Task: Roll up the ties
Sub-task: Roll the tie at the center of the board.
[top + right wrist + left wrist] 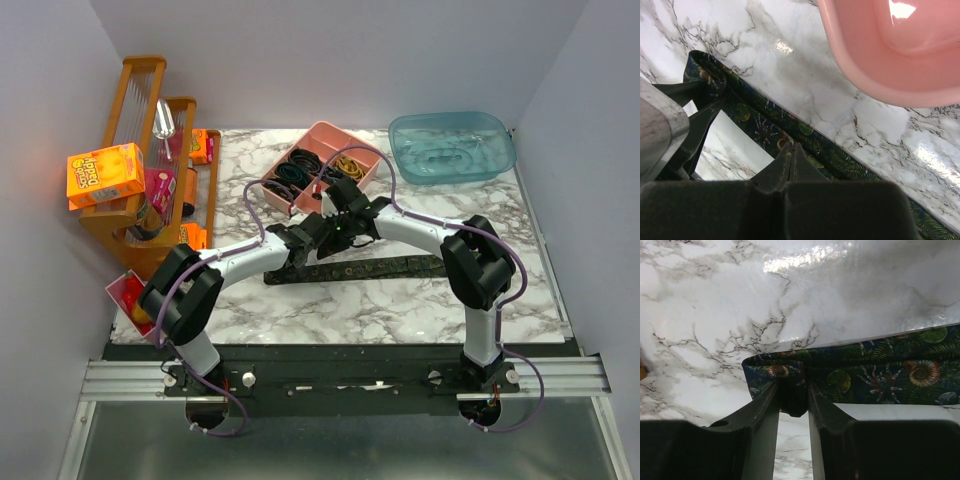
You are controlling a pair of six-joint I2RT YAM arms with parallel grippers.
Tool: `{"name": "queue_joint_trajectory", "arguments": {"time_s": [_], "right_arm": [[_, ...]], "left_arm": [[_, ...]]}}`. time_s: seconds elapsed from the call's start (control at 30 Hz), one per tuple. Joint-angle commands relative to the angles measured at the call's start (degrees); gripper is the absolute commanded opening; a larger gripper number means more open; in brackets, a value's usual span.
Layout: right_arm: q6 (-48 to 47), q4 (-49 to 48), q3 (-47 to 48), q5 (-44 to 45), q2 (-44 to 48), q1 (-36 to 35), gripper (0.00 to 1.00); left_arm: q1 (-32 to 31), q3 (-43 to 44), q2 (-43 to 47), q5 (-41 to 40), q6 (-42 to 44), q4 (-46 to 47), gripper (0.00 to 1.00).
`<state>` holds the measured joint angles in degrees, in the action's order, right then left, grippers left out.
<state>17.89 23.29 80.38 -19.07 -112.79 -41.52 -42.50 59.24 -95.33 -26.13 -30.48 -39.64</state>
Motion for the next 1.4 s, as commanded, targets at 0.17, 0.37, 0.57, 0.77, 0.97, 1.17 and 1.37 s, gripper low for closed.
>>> {"name": "queue_joint_trajectory", "arguments": {"time_s": [0.17,0.37,0.57,0.77,0.97,1.17,1.37], "right_arm": [[-1.10,0.09,-0.84,0.53,-0.15,0.21,0.01],[-1.10,0.00,-0.84,-0.53,-0.76,0.21,0.01],[-0.75,-0.61,-0.66,-2.37,-0.41,0.21,0.01],[-0.49,-1.40,-0.14,-3.96,0.56,-0.32,0.01],[-0.05,-1.93,1.80,-6.15,0.64,-1.55,0.01],[0.74,-2.37,5.30,-8.18,-2.08,-3.30,0.01],[1.62,-2.72,8.47,-9.32,-6.03,-5.41,0.01]], "left_arm": [[-0.30,-2.64,1.64,5.56,-3.79,6.67,0.38],[-0.13,-4.66,2.34,8.55,-4.15,9.23,0.41],[0.57,-5.37,6.73,8.38,-3.54,9.93,0.63],[4.88,-9.14,13.84,16.62,-3.45,14.75,0.63],[13.13,-15.82,21.49,27.51,-4.15,20.91,0.64],[23.32,-21.97,27.82,35.87,-4.68,24.34,0.77],[31.85,-28.74,32.04,46.77,-7.05,29.78,0.85]]}}
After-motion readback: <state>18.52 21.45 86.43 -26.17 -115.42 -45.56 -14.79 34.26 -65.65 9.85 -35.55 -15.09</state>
